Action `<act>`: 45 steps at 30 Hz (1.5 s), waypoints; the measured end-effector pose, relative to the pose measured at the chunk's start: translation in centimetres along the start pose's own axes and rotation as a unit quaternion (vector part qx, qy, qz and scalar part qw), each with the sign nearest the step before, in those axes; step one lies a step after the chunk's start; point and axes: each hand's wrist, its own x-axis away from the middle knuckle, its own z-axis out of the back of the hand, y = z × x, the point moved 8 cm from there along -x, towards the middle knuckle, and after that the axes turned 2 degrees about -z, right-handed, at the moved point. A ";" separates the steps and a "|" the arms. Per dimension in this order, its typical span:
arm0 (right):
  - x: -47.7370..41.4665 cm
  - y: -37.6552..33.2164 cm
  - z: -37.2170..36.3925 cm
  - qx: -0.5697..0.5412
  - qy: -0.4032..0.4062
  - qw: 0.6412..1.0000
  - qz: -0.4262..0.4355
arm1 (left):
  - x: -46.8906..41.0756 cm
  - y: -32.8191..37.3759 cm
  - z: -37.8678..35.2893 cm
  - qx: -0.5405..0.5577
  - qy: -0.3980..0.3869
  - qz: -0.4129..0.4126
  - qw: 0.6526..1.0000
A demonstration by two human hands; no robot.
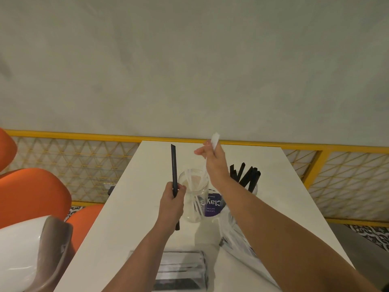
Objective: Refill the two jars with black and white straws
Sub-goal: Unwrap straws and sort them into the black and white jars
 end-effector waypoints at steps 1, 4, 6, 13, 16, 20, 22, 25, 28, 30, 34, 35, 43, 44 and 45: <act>0.1 0.9 -0.3 0.044 -0.011 0.999 -0.019 | 0.1 0.0 0.0 0.002 -0.003 0.000 1.000; 0.3 2.5 -0.5 0.135 -0.051 0.988 -0.061 | 0.3 0.2 -0.3 0.017 -0.017 -0.002 1.000; 0.2 2.6 -0.4 0.184 -0.068 0.979 -0.061 | 0.4 0.5 -0.6 0.024 -0.024 -0.004 0.999; 0.5 -2.5 1.1 0.181 -0.048 0.982 0.034 | 1.0 1.9 -3.1 0.017 -0.069 -0.030 0.997; 1.4 -3.3 0.9 0.216 -0.138 0.967 -0.008 | 1.4 2.7 -4.9 -0.006 -0.091 -0.054 0.994; 2.0 -4.6 2.5 0.292 -0.153 0.944 0.002 | 2.0 3.8 -7.5 0.003 -0.125 -0.074 0.989; 1.9 -5.0 3.8 0.296 -0.133 0.946 0.004 | 2.5 4.3 -8.8 0.008 -0.149 -0.085 0.985; 1.5 -6.8 6.1 0.293 -0.072 0.952 0.050 | 2.8 4.8 -10.1 -0.041 -0.161 -0.123 0.978; 1.4 -9.5 8.4 0.319 -0.008 0.939 0.132 | 2.5 3.9 -10.4 -0.087 -0.157 -0.126 0.976; 1.5 -10.5 9.7 0.340 0.034 0.924 0.172 | 2.3 2.6 -10.6 -0.122 -0.162 -0.114 0.973; 1.7 -9.1 10.7 0.388 0.061 0.903 0.176 | 2.0 -0.1 -11.4 -0.211 -0.197 -0.128 0.949; 1.8 -8.3 10.7 0.398 0.052 0.900 0.169 | 2.1 -0.9 -11.8 -0.228 -0.220 -0.112 0.942; 2.4 -2.0 11.2 0.455 -0.032 0.887 0.076 | 3.0 -3.6 -13.7 -0.327 -0.297 -0.071 0.894; 2.6 -1.9 11.3 0.468 -0.023 0.879 0.083 | 3.1 -3.9 -13.9 -0.332 -0.305 -0.064 0.890; 2.9 -2.2 11.4 0.474 -0.010 0.874 0.105 | 3.0 -4.3 -13.9 -0.336 -0.311 -0.059 0.887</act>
